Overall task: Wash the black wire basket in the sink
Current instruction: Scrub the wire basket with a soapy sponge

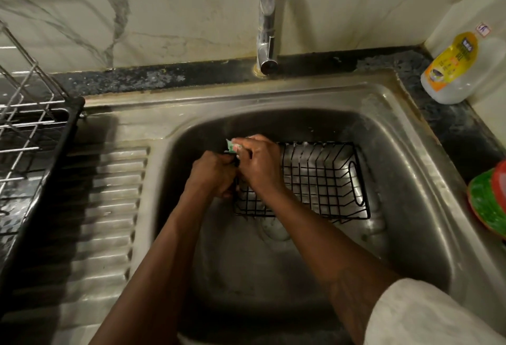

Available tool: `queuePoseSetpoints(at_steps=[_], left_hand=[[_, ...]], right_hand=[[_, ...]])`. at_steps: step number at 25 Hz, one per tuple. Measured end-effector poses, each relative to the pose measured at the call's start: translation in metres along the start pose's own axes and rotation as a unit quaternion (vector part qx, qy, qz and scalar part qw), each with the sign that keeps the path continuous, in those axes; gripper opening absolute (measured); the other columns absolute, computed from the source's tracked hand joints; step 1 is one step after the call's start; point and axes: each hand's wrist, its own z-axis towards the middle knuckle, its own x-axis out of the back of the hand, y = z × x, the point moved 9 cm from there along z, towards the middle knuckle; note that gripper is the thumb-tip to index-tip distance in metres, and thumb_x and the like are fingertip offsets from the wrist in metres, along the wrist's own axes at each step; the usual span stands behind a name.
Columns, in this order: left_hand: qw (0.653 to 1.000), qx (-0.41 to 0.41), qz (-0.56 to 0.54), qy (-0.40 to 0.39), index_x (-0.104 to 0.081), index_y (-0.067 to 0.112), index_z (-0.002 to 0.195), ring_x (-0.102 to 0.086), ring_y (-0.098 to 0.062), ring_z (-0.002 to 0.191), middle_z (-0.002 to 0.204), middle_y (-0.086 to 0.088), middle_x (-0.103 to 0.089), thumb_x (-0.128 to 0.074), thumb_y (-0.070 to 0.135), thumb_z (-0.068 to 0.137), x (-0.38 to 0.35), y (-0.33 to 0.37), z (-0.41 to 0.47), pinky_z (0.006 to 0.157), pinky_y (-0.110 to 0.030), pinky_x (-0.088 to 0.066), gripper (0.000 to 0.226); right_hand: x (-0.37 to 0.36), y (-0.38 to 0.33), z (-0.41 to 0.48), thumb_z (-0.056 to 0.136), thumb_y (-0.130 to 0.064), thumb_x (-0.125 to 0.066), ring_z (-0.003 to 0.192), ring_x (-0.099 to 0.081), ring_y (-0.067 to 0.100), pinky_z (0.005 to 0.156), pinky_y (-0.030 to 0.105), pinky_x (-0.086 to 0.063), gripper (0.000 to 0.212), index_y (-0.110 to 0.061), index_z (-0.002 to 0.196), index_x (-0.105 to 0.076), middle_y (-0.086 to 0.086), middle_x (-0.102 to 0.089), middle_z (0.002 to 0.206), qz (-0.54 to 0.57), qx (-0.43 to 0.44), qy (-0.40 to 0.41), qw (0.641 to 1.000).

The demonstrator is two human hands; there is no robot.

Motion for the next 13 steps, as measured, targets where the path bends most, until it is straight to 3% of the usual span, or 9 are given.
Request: queuePoseSetpoints(at_steps=[2,5,7,10,13], left_hand=[[1.000,0.012,-0.024,0.002,-0.077,0.029,0.074,-0.076,-0.030,0.067,0.077,-0.011,-0.076,-0.068,0.017,0.088,0.000,-0.006,0.005,0.068,-0.051,-0.063,0.021],[0.997,0.042,-0.060,-0.010,-0.076,0.017,0.075,-0.075,-0.032,0.068,0.083,-0.016,-0.075,-0.071,0.012,0.090,-0.004,-0.013,0.006,0.071,-0.054,-0.062,0.016],[0.996,0.044,-0.070,-0.025,-0.074,0.020,0.084,-0.075,-0.030,0.070,0.085,-0.014,-0.076,-0.072,0.014,0.090,-0.009,-0.011,0.006,0.076,-0.051,-0.062,0.009],[0.998,0.020,-0.046,-0.022,-0.073,0.027,0.085,-0.075,-0.028,0.073,0.085,-0.009,-0.077,-0.076,0.017,0.086,-0.009,-0.007,0.006,0.078,-0.047,-0.062,0.010],[0.999,-0.022,-0.024,-0.015,-0.068,0.024,0.081,-0.076,-0.028,0.075,0.085,-0.010,-0.074,-0.066,0.013,0.092,-0.006,-0.001,0.004,0.066,-0.041,-0.064,0.015]], right_hand=[[0.002,0.000,-0.007,0.082,0.000,-0.070,0.072,-0.068,0.017,0.070,0.026,-0.052,0.014,-0.009,0.088,-0.080,0.006,-0.076,0.080,0.012,0.018,-0.008,1.000],[0.000,0.015,-0.023,0.083,-0.005,-0.070,0.067,-0.068,0.010,0.062,0.028,-0.056,0.009,-0.012,0.084,-0.077,0.002,-0.075,0.076,0.053,-0.050,-0.071,0.995],[0.000,0.025,-0.017,0.083,-0.012,-0.068,0.071,-0.068,0.013,0.064,0.032,-0.057,0.007,-0.018,0.084,-0.073,0.000,-0.073,0.077,0.019,-0.075,-0.082,0.994],[0.005,0.028,-0.008,0.082,-0.009,-0.065,0.072,-0.065,0.021,0.063,0.035,-0.056,0.010,-0.017,0.087,-0.070,0.004,-0.070,0.080,-0.008,-0.085,-0.040,0.996],[0.017,0.015,-0.012,0.089,-0.007,-0.061,0.076,-0.068,0.023,0.065,0.032,-0.056,0.019,-0.009,0.101,-0.076,0.010,-0.074,0.088,-0.021,-0.036,0.075,0.996]])
